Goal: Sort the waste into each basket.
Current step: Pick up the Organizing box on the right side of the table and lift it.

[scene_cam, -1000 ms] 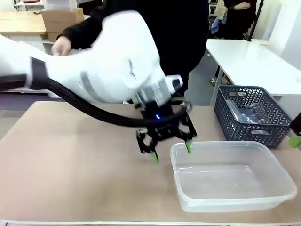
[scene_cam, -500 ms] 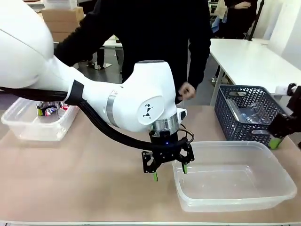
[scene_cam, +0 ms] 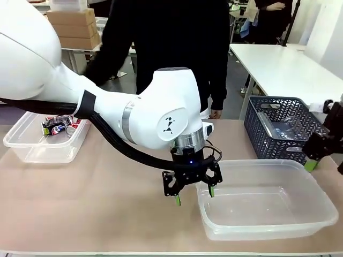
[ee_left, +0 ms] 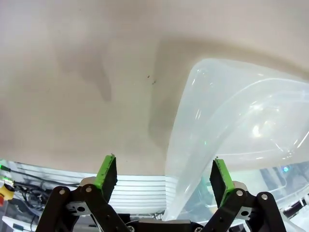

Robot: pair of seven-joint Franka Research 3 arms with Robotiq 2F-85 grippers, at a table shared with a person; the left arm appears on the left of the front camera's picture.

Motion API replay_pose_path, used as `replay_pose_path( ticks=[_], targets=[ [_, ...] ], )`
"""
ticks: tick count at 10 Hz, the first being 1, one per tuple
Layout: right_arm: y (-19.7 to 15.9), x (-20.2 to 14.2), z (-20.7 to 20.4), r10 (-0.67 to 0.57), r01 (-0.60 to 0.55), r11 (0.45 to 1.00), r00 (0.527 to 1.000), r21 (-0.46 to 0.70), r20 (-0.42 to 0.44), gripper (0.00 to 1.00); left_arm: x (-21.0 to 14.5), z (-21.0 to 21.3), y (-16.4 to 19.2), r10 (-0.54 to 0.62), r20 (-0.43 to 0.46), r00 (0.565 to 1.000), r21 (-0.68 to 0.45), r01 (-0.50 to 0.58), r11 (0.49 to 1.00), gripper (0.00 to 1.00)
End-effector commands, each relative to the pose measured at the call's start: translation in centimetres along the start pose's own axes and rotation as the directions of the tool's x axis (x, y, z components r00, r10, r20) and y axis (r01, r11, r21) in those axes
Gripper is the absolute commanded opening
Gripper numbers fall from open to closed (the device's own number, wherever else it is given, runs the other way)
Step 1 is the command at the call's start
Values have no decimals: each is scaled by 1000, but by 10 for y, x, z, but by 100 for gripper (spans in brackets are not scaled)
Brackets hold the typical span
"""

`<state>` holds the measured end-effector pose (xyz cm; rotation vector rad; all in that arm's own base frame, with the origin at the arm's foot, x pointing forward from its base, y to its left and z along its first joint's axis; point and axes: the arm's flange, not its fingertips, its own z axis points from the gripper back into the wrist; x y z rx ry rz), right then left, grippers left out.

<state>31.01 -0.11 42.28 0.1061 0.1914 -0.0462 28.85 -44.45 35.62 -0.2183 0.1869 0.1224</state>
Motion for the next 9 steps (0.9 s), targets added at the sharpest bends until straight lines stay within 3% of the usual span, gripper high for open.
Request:
replay_pose_path(
  ticks=[1, 3, 7, 8, 9],
  targets=[
    [-15, 50, -52, -31, 36, 998, 994, 48, -103, 100, 1, 4, -1, -14, 22, 1000, 10, 14, 1000, 100],
    [-17, 52, -75, -19, 30, 997, 989, 72, -148, 100, 4, 6, 0, -12, 26, 1000, 5, 12, 1000, 100],
    [-12, 40, -70, 6, 3, 996, 995, 88, -104, 100, 5, 7, 0, -16, 16, 1000, 3, 16, 1000, 100],
    [-10, 39, -69, 14, -7, 997, 995, 73, -98, 100, 5, 7, 0, -20, 12, 1000, 0, 20, 1000, 88],
    [-8, 37, -68, 34, -29, 998, 997, 61, -73, 88, 5, 7, 0, -26, 20, 999, 5, 26, 1000, 41]
  ],
)
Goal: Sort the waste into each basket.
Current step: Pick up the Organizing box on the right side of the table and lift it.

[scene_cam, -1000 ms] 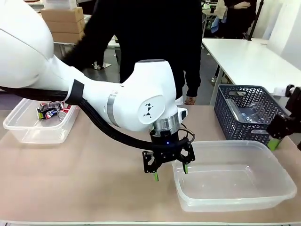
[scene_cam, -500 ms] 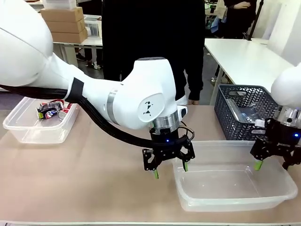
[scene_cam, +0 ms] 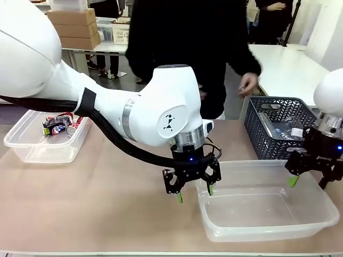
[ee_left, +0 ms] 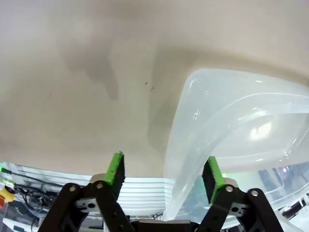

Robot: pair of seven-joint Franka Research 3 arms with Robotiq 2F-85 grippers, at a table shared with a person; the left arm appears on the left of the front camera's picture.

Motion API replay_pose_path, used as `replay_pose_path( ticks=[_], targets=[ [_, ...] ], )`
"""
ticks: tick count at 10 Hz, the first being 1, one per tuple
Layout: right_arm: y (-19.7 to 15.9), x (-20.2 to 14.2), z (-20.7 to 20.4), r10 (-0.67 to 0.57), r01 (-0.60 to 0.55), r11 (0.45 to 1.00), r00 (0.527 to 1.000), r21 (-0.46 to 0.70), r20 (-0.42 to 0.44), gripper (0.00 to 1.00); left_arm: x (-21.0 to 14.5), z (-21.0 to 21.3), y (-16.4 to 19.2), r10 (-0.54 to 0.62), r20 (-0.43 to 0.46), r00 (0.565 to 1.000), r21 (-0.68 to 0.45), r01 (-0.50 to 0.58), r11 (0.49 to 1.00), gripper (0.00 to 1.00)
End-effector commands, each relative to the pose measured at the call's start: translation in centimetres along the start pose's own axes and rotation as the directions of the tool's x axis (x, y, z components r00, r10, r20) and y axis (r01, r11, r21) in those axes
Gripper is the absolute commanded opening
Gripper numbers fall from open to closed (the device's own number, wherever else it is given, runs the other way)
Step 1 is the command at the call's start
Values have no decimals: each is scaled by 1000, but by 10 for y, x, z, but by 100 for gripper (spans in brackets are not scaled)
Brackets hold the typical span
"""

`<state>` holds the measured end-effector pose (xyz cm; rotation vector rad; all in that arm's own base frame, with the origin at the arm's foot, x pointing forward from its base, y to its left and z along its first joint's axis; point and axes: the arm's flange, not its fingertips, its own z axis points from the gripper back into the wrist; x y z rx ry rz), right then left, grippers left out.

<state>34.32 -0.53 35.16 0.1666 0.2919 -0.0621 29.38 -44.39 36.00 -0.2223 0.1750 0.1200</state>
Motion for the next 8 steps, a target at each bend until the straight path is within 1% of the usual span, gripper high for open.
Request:
replay_pose_path(
  ticks=[1, 2, 3, 4, 5, 6, 7, 8],
  targets=[
    [1, -11, -4, 58, -58, 998, 998, -14, 33, 44, 1, 2, 1, -31, 6, 999, 8, 31, 999, 28],
    [1, -13, -1, 60, -59, 998, 997, -18, 39, 31, 1, 2, 1, -32, 2, 999, 3, 32, 999, 0],
    [1, -13, -1, 55, -53, 998, 998, -40, 41, 0, 1, 2, 1, -31, 3, 1000, 2, 31, 1000, 0],
    [2, -12, -2, 50, -48, 997, 998, -55, 44, 0, 1, 3, 2, -32, 4, 999, -4, 32, 999, 13],
    [3, -12, -3, 38, -33, 996, 997, -86, 63, 0, 0, 3, 3, -31, 5, 1000, -9, 31, 999, 3],
    [4, -12, -3, 40, -34, 995, 997, -89, 65, 6, -1, 3, 3, -33, 6, 999, -9, 33, 999, 0],
    [4, -12, -3, 38, -33, 995, 997, -90, 62, 0, -1, 3, 3, -35, 10, 999, -7, 35, 999, 0],
    [4, -12, -2, 39, -33, 995, 997, -91, 63, 0, -1, 4, 4, -34, 13, 999, -9, 34, 999, 0]
  ],
)
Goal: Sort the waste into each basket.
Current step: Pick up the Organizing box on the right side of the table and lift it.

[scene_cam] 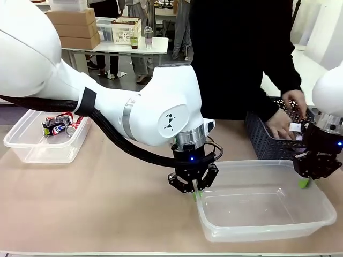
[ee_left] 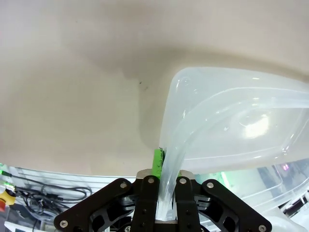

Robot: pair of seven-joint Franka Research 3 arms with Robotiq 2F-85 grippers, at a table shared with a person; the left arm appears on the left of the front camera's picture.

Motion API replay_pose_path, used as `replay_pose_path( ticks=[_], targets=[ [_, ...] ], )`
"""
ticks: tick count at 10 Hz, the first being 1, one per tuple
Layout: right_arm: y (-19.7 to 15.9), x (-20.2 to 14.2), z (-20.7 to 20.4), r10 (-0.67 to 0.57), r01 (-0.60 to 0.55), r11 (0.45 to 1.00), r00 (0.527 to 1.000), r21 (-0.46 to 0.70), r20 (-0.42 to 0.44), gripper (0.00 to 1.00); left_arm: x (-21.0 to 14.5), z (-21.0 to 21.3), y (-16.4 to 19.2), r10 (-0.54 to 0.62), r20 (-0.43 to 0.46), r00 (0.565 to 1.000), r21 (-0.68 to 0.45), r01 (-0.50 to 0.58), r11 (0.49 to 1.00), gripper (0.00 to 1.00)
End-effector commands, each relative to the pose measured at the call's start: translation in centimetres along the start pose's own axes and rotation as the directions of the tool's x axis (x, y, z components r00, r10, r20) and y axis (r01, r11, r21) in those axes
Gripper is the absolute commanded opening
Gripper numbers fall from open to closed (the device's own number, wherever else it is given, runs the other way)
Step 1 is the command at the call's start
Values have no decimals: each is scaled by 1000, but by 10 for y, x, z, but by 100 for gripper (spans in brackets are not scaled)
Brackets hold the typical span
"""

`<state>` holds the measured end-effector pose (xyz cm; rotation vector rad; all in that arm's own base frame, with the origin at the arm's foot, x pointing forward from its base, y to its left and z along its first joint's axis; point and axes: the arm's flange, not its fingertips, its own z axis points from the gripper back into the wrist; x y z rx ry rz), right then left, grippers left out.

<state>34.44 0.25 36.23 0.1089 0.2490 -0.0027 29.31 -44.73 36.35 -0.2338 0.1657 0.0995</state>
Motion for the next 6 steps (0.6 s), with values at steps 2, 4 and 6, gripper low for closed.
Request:
replay_pose_path(
  ticks=[2, 4, 6],
  targets=[
    [-3, -12, -8, -25, 26, 999, 999, -33, 27, 0, 0, 2, 8, -8, 8, 1000, 1, 8, 1000, 0],
    [9, -17, 6, -42, 43, 998, 999, -51, 28, 0, -3, 12, 16, -4, 23, 1000, -4, 4, 1000, 0],
    [38, -35, 45, -42, 42, 997, 999, -67, -9, 0, -11, 54, 49, -5, 42, 999, -9, 6, 1000, 0]
  ],
)
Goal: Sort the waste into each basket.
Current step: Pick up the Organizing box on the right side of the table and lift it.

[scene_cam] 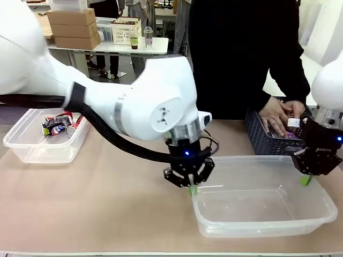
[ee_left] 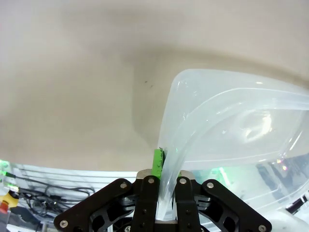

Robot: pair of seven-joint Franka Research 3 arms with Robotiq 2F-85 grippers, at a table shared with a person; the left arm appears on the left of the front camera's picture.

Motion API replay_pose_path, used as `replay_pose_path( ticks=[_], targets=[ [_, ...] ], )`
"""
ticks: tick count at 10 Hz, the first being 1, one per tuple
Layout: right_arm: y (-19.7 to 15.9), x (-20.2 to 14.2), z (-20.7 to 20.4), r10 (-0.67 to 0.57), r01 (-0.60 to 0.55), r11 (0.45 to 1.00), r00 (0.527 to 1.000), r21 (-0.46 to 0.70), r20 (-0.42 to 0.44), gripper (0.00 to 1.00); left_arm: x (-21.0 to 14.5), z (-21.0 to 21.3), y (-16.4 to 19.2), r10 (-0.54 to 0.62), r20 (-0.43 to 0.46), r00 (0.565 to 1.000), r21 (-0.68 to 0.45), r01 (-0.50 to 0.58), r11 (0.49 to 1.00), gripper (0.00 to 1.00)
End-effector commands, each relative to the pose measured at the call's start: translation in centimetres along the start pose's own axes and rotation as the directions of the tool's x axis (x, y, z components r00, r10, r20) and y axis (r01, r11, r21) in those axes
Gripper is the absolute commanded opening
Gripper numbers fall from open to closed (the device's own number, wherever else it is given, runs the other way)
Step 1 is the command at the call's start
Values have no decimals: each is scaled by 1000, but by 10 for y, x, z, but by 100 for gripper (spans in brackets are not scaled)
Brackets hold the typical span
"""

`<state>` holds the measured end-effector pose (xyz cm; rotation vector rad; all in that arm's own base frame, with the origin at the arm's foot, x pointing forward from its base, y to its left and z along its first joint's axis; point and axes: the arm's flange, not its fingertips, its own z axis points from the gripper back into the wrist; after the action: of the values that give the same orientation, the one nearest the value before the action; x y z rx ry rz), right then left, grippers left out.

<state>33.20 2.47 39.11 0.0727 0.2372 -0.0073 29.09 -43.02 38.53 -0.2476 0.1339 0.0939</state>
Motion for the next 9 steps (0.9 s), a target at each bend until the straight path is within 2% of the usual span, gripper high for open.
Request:
replay_pose_path(
  ticks=[1, 2, 4, 5, 7, 9],
  targets=[
    [33, -24, 48, -42, 40, 999, 997, -26, -60, 0, -9, 65, 66, 25, -10, 1000, 1, -25, 1000, 0],
    [56, -26, 68, -11, 11, 1000, 999, 5, -44, 0, -11, 95, 93, 74, -28, 997, 20, -73, 997, 0],
    [110, -10, 109, 23, -31, 992, 998, 123, 61, 0, -7, 134, 139, 56, -37, 998, 27, -55, 998, 0],
    [137, 2, 118, 61, -69, 988, 996, 138, 64, 0, -1, 153, 160, 71, -25, 997, 27, -70, 997, 0],
    [177, 25, 118, 84, -87, 990, 996, 115, 31, 0, 23, 188, 197, 130, 70, 989, 5, -131, 991, 0],
    [188, 40, 116, 23, -29, 986, 999, 161, 37, 0, 58, 201, 206, 153, 172, 973, -17, -152, 988, 0]
  ],
)
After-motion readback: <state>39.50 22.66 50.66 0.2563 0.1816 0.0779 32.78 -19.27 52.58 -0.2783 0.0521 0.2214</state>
